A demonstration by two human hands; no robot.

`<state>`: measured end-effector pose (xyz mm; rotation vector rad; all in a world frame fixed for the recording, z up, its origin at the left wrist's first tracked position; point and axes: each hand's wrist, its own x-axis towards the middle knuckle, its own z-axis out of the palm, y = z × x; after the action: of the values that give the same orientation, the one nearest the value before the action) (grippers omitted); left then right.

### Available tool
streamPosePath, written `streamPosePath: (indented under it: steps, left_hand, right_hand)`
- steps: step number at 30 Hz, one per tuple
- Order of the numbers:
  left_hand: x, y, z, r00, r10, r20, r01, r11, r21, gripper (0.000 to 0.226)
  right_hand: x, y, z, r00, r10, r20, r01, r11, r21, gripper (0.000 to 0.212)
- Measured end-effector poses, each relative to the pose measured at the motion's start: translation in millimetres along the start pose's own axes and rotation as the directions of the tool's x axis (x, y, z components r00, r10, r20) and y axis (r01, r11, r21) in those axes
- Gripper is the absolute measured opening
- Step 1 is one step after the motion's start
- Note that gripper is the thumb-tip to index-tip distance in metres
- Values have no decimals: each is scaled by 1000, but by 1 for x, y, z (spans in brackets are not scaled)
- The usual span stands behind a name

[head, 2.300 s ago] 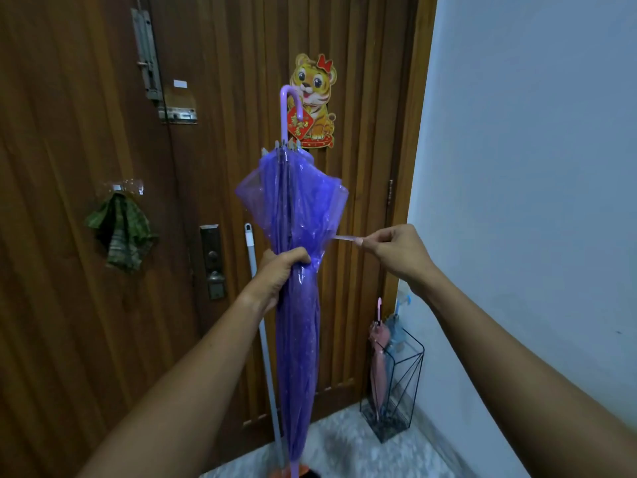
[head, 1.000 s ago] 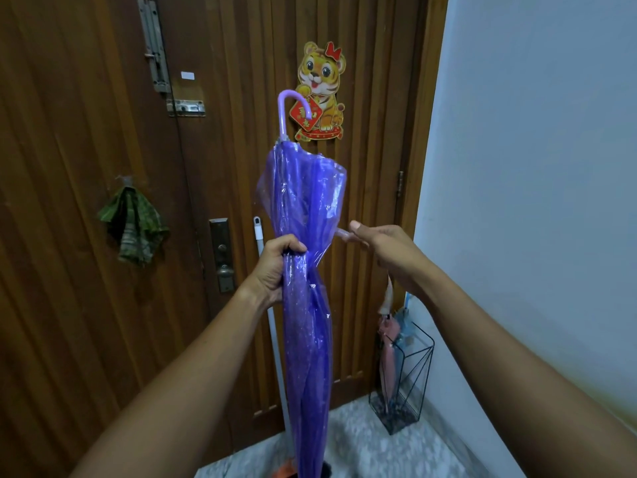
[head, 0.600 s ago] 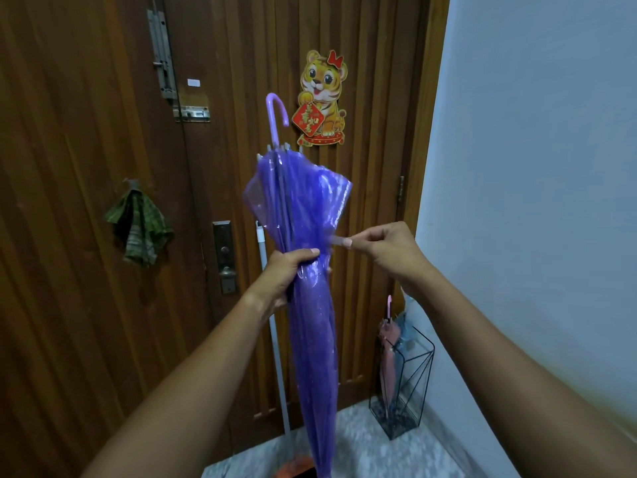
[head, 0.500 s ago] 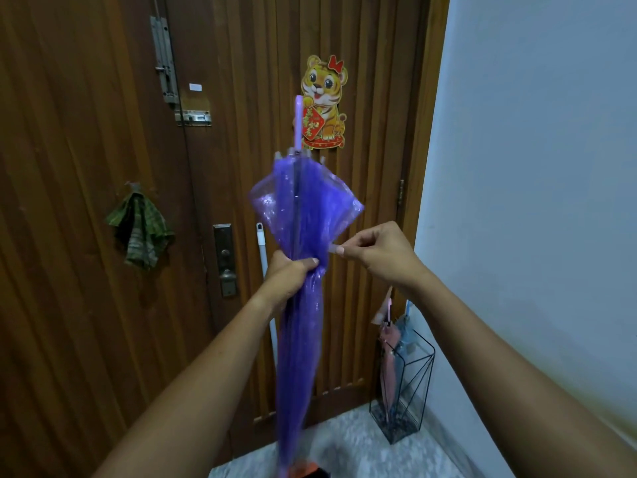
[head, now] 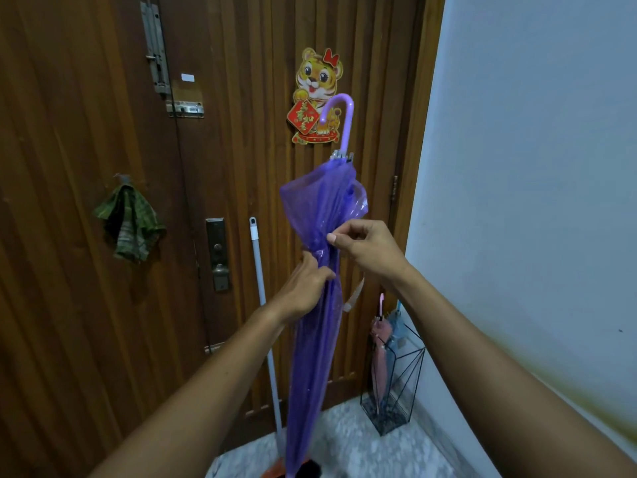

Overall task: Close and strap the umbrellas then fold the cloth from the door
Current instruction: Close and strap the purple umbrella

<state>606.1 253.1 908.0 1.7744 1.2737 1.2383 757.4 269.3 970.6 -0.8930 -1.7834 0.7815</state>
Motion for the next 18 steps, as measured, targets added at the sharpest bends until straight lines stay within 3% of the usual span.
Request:
streamPosePath:
  steps: [3, 6, 9, 12, 15, 16, 18]
  left_hand:
    - [2, -11, 5, 992, 79, -95, -59, 979, 195, 45]
    - [0, -10, 10, 952, 214, -220, -117, 915, 386, 45]
    - [-9, -1, 11, 934, 321, -158, -223, 868, 445, 46]
    - [-11, 0, 12, 943, 332, -18, -286, 838, 464, 81]
    - [-12, 1, 8, 972, 229, -55, -224, 971, 87, 93]
    - [-13, 4, 7, 978, 182, -100, -193, 976, -105, 93]
    - [-12, 9, 4, 990, 29, -136, -91, 874, -477, 92]
  right_hand:
    - [-1, 4, 3, 1000, -9, -10, 8, 999, -48, 20]
    - [-5, 7, 5, 999, 27, 38, -25, 999, -46, 42]
    - [-7, 14, 3, 999, 43, -15, -44, 997, -69, 56]
    - [-5, 21, -8, 982, 109, -154, -101, 993, 56, 43]
    - [-5, 19, -19, 979, 118, -166, -87, 980, 180, 15]
    - [-6, 18, -21, 980, 125, -157, -89, 971, 221, 12]
    - [-8, 18, -24, 981, 155, -116, -113, 945, 306, 8]
